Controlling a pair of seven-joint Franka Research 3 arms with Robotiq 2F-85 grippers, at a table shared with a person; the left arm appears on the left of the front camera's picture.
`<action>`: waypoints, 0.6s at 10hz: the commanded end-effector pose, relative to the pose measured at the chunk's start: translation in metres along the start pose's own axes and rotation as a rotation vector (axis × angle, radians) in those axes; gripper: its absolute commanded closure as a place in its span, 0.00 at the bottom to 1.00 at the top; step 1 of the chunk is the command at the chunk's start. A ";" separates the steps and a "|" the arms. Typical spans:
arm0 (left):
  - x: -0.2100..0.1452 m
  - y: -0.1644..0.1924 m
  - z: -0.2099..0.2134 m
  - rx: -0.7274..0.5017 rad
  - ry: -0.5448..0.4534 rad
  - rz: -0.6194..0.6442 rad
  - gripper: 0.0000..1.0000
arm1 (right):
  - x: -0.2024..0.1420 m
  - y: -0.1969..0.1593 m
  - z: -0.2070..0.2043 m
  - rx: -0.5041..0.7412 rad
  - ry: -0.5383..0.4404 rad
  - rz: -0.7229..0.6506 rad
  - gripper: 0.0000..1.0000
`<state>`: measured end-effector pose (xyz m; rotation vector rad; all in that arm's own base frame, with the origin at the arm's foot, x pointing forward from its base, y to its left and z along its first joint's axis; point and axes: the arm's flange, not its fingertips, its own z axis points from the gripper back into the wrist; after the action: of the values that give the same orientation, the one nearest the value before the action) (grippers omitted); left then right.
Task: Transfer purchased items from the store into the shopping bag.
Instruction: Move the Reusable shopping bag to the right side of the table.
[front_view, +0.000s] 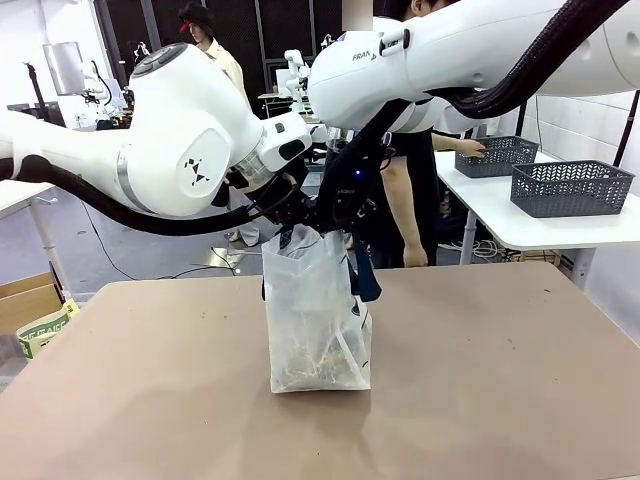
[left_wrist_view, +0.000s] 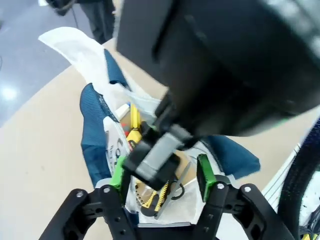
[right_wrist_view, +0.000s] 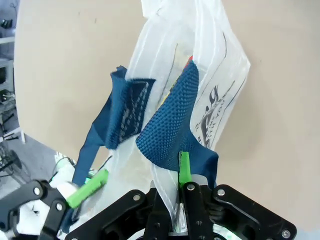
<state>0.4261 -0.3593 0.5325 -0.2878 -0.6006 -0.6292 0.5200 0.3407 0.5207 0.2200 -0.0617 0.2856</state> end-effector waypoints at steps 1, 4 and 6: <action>-0.012 0.007 0.012 -0.057 -0.013 -0.008 0.00 | 0.004 0.003 0.000 0.021 0.005 -0.027 1.00; -0.015 0.010 0.026 -0.066 -0.027 -0.006 0.00 | 0.005 0.003 -0.002 0.015 0.008 -0.029 1.00; -0.015 0.009 0.029 -0.110 -0.036 -0.010 0.00 | 0.004 0.004 -0.003 0.008 0.009 -0.024 1.00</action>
<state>0.4147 -0.3424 0.5469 -0.3546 -0.6146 -0.6336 0.5198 0.3419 0.5192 0.2197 -0.0588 0.2856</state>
